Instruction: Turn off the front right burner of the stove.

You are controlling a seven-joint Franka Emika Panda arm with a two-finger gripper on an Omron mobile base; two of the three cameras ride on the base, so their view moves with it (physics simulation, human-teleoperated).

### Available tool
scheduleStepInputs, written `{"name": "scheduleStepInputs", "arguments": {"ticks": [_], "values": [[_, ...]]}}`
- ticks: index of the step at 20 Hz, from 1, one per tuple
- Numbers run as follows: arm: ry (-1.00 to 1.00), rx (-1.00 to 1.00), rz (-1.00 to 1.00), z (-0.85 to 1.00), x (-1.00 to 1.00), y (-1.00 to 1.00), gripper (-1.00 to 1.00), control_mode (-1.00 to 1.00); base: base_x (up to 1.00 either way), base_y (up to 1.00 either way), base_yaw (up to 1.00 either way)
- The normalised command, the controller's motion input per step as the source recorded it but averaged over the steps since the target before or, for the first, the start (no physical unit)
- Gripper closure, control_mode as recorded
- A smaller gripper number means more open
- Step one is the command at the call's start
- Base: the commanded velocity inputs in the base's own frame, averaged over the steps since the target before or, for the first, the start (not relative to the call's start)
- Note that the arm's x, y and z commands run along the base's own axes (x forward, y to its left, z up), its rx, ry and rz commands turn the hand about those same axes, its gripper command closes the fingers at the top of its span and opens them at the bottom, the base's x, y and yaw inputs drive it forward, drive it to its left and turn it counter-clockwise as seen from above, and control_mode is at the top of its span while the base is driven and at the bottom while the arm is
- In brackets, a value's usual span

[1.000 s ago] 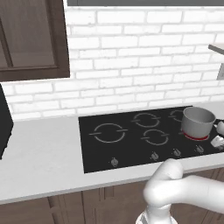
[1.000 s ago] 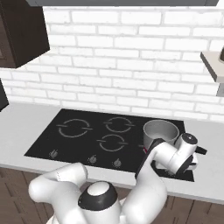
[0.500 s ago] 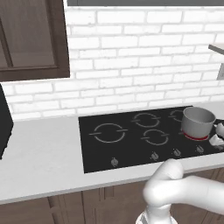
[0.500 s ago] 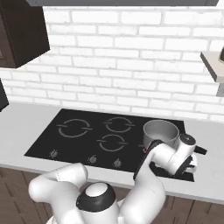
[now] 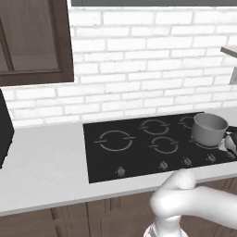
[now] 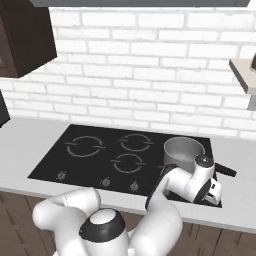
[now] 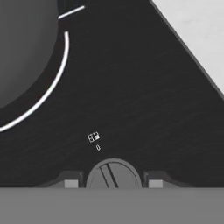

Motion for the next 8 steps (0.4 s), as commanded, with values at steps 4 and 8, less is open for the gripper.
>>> {"name": "scheduleStepInputs", "arguments": {"ticks": [4, 8], "values": [[-0.15, 0.09, -0.56, 0.0, -0.69, -0.16, 1.0, -1.0, 0.0, 0.0, 0.0], [-0.05, 0.03, -0.16, 0.0, -0.34, -0.03, 1.0, -1.0, 0.0, 0.0, 0.0]]}}
